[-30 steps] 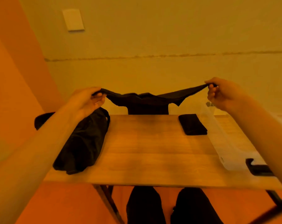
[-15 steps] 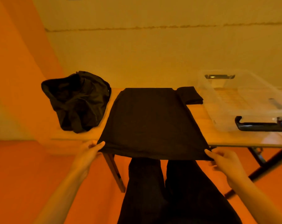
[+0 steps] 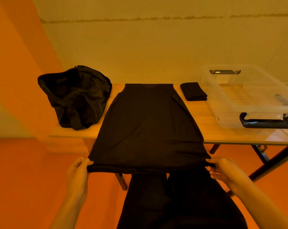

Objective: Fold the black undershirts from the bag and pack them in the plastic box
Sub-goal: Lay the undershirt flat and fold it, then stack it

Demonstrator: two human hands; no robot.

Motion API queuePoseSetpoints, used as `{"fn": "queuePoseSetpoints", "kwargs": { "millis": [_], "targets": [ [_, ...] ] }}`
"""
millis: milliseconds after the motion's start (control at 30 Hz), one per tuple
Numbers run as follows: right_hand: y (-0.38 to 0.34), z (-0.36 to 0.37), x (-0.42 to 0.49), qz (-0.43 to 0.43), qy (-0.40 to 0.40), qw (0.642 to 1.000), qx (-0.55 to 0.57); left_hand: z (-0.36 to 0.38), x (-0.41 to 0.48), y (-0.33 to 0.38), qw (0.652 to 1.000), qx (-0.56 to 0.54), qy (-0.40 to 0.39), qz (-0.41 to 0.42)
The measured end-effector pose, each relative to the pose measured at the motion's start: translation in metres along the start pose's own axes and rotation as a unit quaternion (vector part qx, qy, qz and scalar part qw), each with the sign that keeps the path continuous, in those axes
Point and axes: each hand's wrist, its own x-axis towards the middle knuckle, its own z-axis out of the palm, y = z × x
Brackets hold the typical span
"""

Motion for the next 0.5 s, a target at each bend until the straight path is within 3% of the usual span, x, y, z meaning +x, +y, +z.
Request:
{"fn": "queuePoseSetpoints", "kwargs": {
  "millis": [167, 333, 500],
  "targets": [
    [0.012, 0.007, -0.005, -0.055, 0.045, 0.997, -0.039, 0.0, -0.001, -0.009, 0.999, 0.046, -0.024, -0.012],
    [0.021, 0.007, -0.011, -0.045, 0.078, 0.996, -0.011, -0.004, -0.012, -0.006, 0.995, 0.086, -0.052, 0.019],
    [0.025, 0.005, -0.027, -0.193, 0.094, 0.977, 0.012, -0.01, -0.021, 0.005, 0.984, 0.123, -0.103, 0.081]
  ]
}}
